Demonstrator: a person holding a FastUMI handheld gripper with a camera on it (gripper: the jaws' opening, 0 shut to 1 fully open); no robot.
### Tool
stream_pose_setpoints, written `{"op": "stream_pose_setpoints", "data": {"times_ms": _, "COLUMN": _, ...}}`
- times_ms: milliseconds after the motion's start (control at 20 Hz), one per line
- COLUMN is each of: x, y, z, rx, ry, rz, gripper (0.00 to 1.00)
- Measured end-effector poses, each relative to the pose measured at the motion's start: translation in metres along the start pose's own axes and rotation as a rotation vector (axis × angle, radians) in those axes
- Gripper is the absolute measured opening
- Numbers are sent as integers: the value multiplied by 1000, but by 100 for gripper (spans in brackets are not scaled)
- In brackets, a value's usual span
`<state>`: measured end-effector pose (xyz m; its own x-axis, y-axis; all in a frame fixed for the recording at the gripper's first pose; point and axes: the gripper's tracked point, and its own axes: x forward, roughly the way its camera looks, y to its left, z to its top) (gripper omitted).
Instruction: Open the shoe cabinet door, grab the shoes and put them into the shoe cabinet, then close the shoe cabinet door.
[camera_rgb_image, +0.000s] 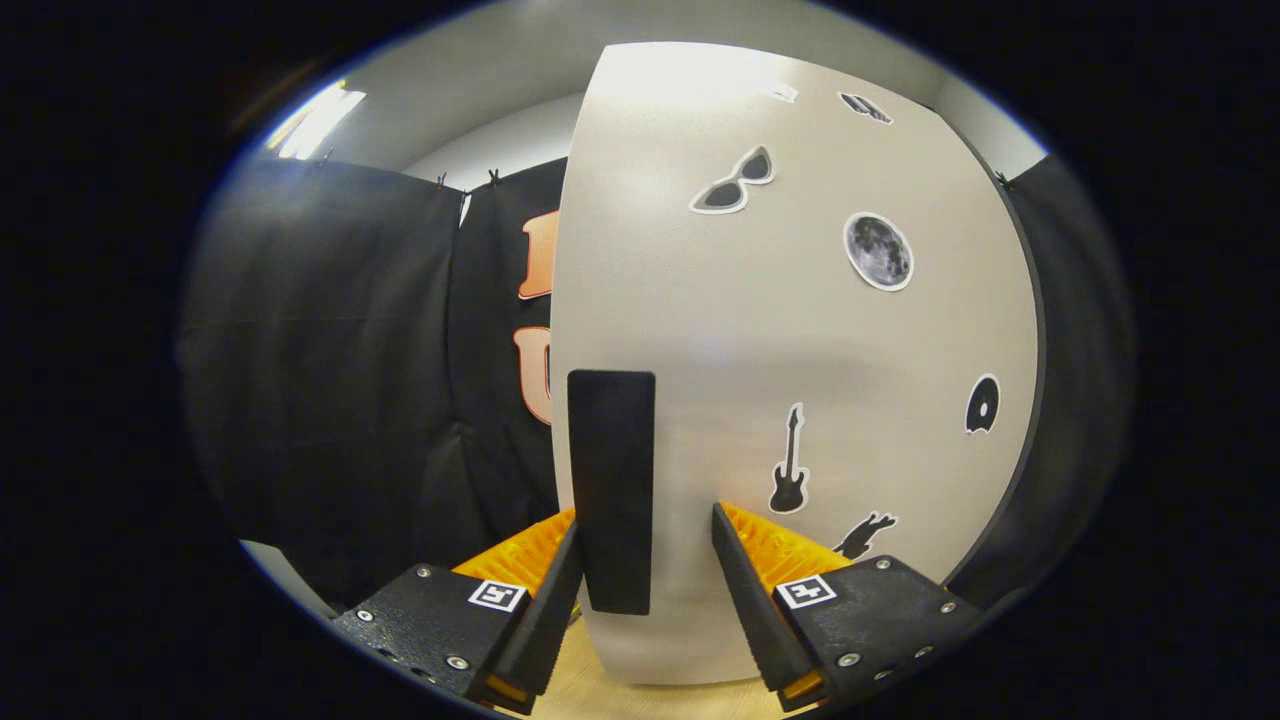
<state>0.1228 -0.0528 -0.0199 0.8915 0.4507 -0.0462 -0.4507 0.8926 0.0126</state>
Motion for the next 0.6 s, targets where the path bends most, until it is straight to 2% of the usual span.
{"op": "stream_pose_setpoints", "data": {"times_ms": 600, "x": 21, "y": -3, "z": 2, "rx": -6, "ry": -10, "rz": -108, "gripper": 79}}
